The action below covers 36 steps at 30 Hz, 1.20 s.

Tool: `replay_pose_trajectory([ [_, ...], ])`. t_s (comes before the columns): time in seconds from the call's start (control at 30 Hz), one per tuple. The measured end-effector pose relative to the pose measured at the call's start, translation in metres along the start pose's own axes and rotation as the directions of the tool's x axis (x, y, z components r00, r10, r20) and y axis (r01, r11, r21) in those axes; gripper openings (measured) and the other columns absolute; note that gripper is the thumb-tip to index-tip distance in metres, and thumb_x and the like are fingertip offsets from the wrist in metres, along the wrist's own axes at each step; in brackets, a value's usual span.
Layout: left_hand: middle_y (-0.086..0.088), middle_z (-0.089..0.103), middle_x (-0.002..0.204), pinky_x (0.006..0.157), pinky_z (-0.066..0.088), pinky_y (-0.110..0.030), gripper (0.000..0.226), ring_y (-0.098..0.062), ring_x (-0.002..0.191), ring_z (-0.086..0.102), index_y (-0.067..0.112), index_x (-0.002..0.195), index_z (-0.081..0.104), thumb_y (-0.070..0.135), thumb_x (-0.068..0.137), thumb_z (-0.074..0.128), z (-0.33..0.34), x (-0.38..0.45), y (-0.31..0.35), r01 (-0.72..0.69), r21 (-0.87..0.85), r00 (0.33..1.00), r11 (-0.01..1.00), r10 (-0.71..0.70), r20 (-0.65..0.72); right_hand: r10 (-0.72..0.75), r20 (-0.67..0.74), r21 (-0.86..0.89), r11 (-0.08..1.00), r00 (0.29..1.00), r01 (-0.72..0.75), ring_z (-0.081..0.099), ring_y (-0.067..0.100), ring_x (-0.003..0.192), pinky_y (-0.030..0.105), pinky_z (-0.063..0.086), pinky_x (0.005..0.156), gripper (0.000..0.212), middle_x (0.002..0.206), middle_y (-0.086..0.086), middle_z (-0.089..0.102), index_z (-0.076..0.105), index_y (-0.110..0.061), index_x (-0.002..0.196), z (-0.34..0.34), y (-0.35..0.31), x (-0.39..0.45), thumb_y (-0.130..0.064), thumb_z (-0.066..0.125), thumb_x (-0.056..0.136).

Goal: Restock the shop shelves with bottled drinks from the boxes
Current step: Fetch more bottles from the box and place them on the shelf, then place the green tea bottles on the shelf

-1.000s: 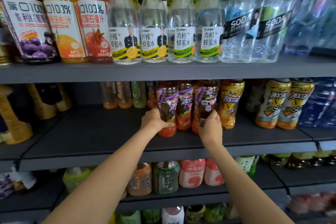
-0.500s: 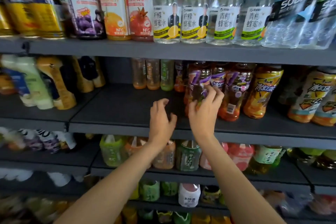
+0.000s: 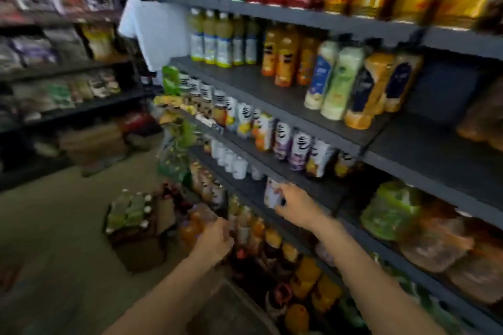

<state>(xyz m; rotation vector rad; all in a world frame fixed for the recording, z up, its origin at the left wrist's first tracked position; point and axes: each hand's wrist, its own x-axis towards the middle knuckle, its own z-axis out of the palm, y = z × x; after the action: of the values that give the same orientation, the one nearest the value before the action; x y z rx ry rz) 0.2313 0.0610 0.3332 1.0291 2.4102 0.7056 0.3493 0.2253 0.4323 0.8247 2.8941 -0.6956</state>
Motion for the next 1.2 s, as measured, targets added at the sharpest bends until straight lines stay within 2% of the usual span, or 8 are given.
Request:
replay_pose_trajectory([
  [0.13,-0.005,0.059,0.109,0.082,0.037,-0.023,0.016,-0.023,0.112,0.056,0.023,0.106,0.051,0.019,0.091,0.051,-0.056,-0.021,-0.144,0.206,0.079,0.975,0.975,-0.211,0.069,-0.054,0.305,-0.04,0.997,0.951,0.069,0.049,0.021,0.084,0.029,0.043,0.078,0.008,0.1,0.01,0.051,0.048,-0.016,0.094,0.084,-0.083,0.055,-0.023,0.05,0.093],
  [0.27,-0.014,0.058,0.121,0.088,0.038,-0.026,0.028,-0.026,0.113,0.055,0.003,0.119,0.053,0.015,0.094,0.047,-0.101,-0.051,-0.248,0.451,0.081,0.889,0.889,-0.455,0.046,-0.06,0.505,-0.062,0.992,0.861,0.106,0.05,0.024,0.101,0.022,0.036,0.066,0.01,0.102,0.009,0.056,0.055,-0.01,0.099,0.13,-0.15,0.079,-0.012,0.046,0.095],
  [0.43,-0.014,0.06,0.121,0.089,0.038,-0.025,0.027,-0.026,0.114,0.055,0.003,0.116,0.057,0.016,0.093,0.05,-0.143,-0.041,-0.32,0.559,-0.02,0.829,0.829,-0.559,-0.004,-0.064,0.501,0.031,0.998,0.863,0.056,0.052,0.02,0.113,0.017,0.036,0.082,0.062,0.125,0.006,0.056,0.052,-0.018,0.127,0.189,-0.191,0.15,-0.056,0.043,0.079],
  [0.63,-0.013,0.063,0.113,0.087,0.042,-0.027,0.027,-0.026,0.107,0.058,0.004,0.115,0.058,0.016,0.091,0.055,-0.168,0.017,-0.366,0.587,-0.137,0.805,0.798,-0.593,-0.008,0.015,0.521,-0.021,1.0,0.854,-0.005,0.056,0.024,0.097,0.03,0.043,0.08,0.012,0.095,0.006,0.053,0.05,-0.017,0.089,0.258,-0.216,0.258,-0.029,0.051,0.09],
  [0.73,-0.011,0.062,0.113,0.081,0.041,-0.024,0.027,-0.024,0.105,0.057,0.006,0.116,0.056,0.016,0.091,0.052,-0.182,0.066,-0.406,0.618,-0.184,0.775,0.764,-0.631,-0.018,0.016,0.546,0.003,1.0,0.838,-0.021,0.051,0.022,0.086,0.025,0.034,0.064,0.024,0.08,0.001,0.048,0.041,-0.019,0.068,0.305,-0.233,0.329,-0.016,0.053,0.089],
  [0.83,-0.01,0.062,0.113,0.078,0.038,-0.021,0.027,-0.022,0.104,0.057,0.005,0.116,0.055,0.015,0.092,0.052,-0.19,0.123,-0.451,0.666,-0.178,0.74,0.724,-0.671,0.039,0.034,0.582,0.027,0.998,0.813,-0.061,0.057,0.031,0.101,0.024,0.036,0.069,0.002,0.096,0.011,0.059,0.055,-0.014,0.089,0.358,-0.244,0.399,-0.015,0.054,0.088],
  [1.0,-0.011,0.063,0.112,0.086,0.039,-0.026,0.028,-0.027,0.107,0.056,0.005,0.116,0.053,0.014,0.09,0.051,-0.196,0.22,-0.521,0.734,-0.129,0.68,0.667,-0.721,0.135,0.073,0.618,0.132,0.972,0.783,-0.195,0.052,0.025,0.106,0.032,0.039,0.087,0.033,0.123,0.012,0.054,0.05,-0.002,0.123,0.415,-0.274,0.494,-0.016,0.052,0.093],
  [1.2,-0.006,0.052,0.125,0.098,0.039,-0.046,0.05,-0.028,0.112,0.053,0.012,0.125,0.04,0.033,0.085,0.06,-0.167,0.305,-0.593,0.774,-0.151,0.631,0.615,-0.768,0.11,0.232,0.635,0.132,0.907,0.737,-0.4,0.055,0.027,0.11,0.039,0.049,0.086,0.074,0.123,0.008,0.053,0.046,-0.012,0.124,0.566,-0.266,0.589,-0.055,0.069,0.068],
])
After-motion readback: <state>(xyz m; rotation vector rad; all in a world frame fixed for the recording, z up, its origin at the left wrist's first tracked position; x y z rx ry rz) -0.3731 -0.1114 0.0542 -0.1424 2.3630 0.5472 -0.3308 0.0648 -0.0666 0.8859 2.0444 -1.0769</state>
